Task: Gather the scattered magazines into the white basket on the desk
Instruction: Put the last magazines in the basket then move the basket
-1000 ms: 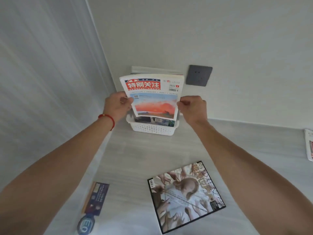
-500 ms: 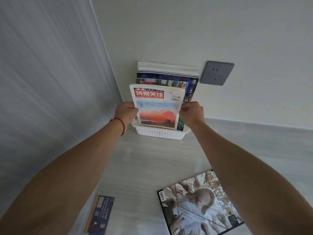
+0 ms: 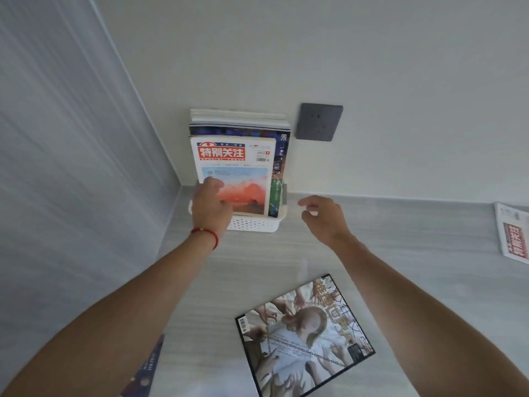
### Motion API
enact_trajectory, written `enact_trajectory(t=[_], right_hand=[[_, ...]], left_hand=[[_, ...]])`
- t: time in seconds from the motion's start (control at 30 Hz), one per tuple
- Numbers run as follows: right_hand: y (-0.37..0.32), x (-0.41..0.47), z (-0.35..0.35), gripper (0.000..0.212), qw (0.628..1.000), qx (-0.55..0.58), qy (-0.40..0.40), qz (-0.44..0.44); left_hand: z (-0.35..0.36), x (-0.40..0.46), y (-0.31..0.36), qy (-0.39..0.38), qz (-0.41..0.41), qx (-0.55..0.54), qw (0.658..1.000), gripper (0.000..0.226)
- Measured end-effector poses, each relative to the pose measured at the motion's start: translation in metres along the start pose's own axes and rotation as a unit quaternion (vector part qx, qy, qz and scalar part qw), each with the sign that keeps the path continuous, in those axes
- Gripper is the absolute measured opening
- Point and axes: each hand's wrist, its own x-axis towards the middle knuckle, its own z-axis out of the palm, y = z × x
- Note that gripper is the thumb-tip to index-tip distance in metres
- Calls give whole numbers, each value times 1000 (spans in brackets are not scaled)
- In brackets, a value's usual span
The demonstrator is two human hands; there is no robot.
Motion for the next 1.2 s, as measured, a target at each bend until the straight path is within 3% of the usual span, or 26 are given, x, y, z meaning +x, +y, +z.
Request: enact_trajectory(t=[0.13,0.37,0.63,0.97,1.1,1.2], right_hand=[[86,-33,-58,36,994,8,64,90],[237,-95,-184,38,966,-33,146,211],[350,-113,-300,67,947,-121,87,284],[416,-60,-355,66,922,-276,60,264],[411,-66,-329,65,898,-348,19,270],[378,-95,-286,73,893,-396,32,214]], left_hand=[[50,-49,47,-112,103,40,988,36],[165,-130,130,-292,172,104,935,56],[280,-192,215,-410,187,143,881,69],[352,-208,252,-459,195,203,843,88],[364,-213,246,-486,171,209,832,89],[369,-219,239,-490,156,250,821,85]])
